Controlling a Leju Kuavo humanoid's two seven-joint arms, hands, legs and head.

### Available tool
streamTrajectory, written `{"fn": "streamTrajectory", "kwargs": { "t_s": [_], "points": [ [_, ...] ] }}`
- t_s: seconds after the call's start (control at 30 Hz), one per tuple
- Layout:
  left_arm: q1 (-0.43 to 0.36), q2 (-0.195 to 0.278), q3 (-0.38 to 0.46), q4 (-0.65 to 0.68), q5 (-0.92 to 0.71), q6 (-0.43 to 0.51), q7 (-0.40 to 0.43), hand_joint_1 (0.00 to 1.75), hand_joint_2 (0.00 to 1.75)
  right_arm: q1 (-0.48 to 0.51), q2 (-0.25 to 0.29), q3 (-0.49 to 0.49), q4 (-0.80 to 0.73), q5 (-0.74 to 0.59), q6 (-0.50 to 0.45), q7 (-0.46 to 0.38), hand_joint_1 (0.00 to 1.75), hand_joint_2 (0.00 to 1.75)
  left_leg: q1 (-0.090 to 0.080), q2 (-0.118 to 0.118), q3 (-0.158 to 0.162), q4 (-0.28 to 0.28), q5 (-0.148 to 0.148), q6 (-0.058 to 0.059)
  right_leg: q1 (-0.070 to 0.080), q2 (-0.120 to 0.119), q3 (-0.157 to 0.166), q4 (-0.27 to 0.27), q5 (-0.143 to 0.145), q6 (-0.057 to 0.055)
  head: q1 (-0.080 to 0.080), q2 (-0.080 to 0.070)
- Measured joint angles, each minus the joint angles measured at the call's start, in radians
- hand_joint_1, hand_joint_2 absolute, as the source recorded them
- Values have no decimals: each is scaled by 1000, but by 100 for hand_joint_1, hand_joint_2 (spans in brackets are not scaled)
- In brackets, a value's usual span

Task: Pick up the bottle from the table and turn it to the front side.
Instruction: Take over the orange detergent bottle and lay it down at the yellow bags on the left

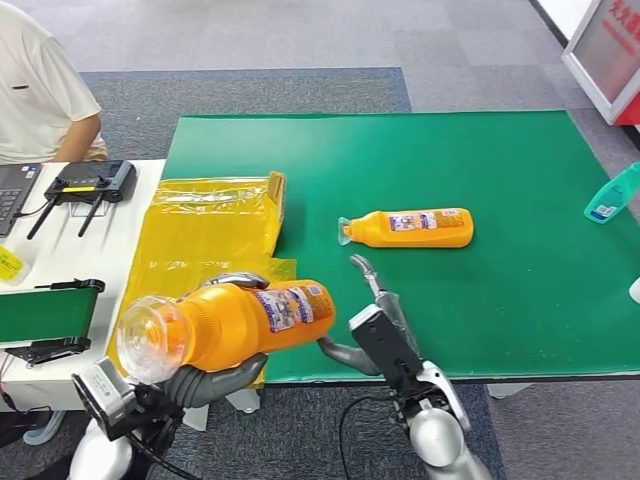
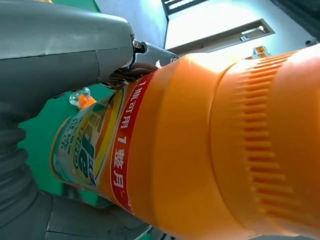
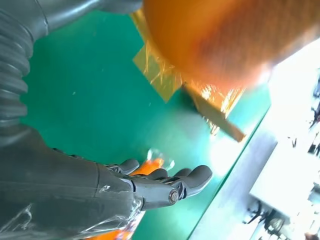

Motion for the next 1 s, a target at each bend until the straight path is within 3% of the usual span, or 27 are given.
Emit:
{"fn": "streamTrajectory", "kwargs": {
  "t_s": [0.3, 0.5, 0.63, 0.83, 1.0],
  "points": [
    [107, 25, 107, -20, -92, 18, 30, 175, 175, 65, -22, -157, -132, -162, 62, -37, 0, 175, 0, 0, 0, 0, 0, 0, 0, 0, 0, 0, 0, 0, 0, 0],
    [124, 36, 183, -15, -217, 62, 88, 175, 175, 101, -36, -236, -213, -213, 88, -74, 0, 175, 0, 0, 0, 0, 0, 0, 0, 0, 0, 0, 0, 0, 0, 0],
    [106, 37, 240, -1, -329, 83, 136, 175, 175, 108, -37, -272, -253, -226, 104, -80, 0, 175, 0, 0, 0, 0, 0, 0, 0, 0, -1, 0, 0, 0, 0, 0],
    [3, 26, 305, 85, -713, 135, 250, 175, 175, 96, -37, -292, -281, -223, 139, -66, 0, 175, 0, 0, 0, 0, 1, 0, 0, 0, 0, 0, 1, 0, 0, 0],
    [-73, 10, 342, 163, -779, 136, 266, 175, 175, 81, -37, -292, -282, -220, 148, -58, 0, 175, 0, 0, 0, 0, 2, 0, 0, 0, 0, 0, 1, 0, 0, 0]
  ]
}}
